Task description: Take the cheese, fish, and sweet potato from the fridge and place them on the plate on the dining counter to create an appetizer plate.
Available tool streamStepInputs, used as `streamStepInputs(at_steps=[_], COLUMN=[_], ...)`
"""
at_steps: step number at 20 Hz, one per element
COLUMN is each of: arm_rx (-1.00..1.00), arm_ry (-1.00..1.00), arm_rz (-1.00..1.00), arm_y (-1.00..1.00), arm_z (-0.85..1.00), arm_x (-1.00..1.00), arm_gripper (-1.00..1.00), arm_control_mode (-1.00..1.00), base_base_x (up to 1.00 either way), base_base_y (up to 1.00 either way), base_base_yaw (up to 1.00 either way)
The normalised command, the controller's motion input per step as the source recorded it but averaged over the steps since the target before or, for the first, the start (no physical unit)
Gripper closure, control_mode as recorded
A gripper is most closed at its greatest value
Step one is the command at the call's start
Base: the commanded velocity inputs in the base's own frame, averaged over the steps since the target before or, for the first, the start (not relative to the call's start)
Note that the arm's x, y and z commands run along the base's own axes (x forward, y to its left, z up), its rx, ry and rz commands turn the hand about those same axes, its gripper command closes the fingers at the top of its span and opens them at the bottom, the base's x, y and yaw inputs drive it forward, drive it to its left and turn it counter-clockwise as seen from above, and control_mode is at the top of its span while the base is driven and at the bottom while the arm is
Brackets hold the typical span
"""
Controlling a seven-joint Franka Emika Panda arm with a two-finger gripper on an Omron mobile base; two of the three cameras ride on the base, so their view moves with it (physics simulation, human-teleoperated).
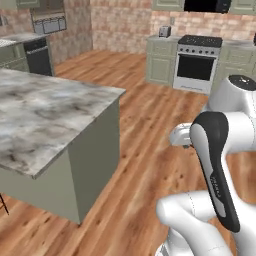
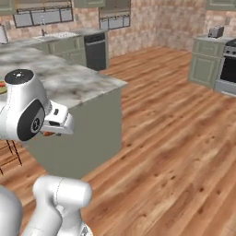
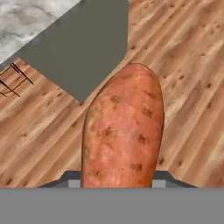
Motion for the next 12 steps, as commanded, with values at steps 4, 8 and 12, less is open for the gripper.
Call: streamStepInputs(at_steps=[4,8,12], arm_rx=[0.0,0.0,0.0], arm_ry=[0.0,0.0,0.0], arm_rz=[0.0,0.0,0.0], arm_y=[0.0,0.0,0.0], arm_z=[0.0,0.0,0.0], arm_x=[0.0,0.0,0.0], arm_gripper=[1.0,1.0,1.0], arm_control_mode=[1.0,1.0,1.0], base_base_x=[0.0,-0.68,-1.0], base_base_y=[1.0,1.0,1.0], base_base_yaw=[-0.5,-0.44,-0.4])
